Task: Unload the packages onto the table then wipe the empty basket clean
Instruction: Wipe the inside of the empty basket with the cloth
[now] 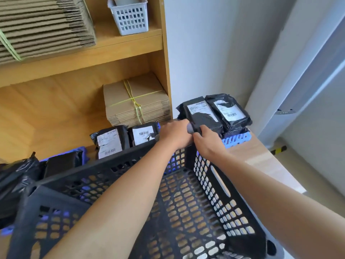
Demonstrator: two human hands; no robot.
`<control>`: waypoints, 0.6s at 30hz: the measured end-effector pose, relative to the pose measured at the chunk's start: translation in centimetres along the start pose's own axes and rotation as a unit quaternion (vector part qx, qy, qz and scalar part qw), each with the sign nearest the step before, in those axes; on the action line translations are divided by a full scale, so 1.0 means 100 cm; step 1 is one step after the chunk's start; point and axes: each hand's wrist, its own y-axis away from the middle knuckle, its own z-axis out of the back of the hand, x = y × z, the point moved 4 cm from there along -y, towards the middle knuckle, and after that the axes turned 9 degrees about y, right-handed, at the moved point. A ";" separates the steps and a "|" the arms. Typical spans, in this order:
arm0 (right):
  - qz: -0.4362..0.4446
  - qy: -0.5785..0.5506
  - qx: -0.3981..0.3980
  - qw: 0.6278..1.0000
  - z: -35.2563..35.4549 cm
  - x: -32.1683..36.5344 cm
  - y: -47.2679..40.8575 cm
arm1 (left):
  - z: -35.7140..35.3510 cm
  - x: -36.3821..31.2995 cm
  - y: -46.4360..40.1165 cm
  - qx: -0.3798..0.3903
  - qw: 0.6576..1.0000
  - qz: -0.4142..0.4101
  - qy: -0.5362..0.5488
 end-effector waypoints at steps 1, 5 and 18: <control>0.004 -0.010 -0.010 1.000 0.001 0.001 0.000 | -0.001 -0.001 -0.002 -0.004 1.000 0.007 -0.005; -0.009 0.016 0.023 1.000 0.000 0.000 0.003 | -0.009 -0.002 -0.006 -0.009 0.999 -0.008 -0.034; -0.055 0.147 -0.038 0.987 -0.010 -0.008 -0.017 | -0.002 0.022 -0.022 0.111 0.985 -0.132 -0.001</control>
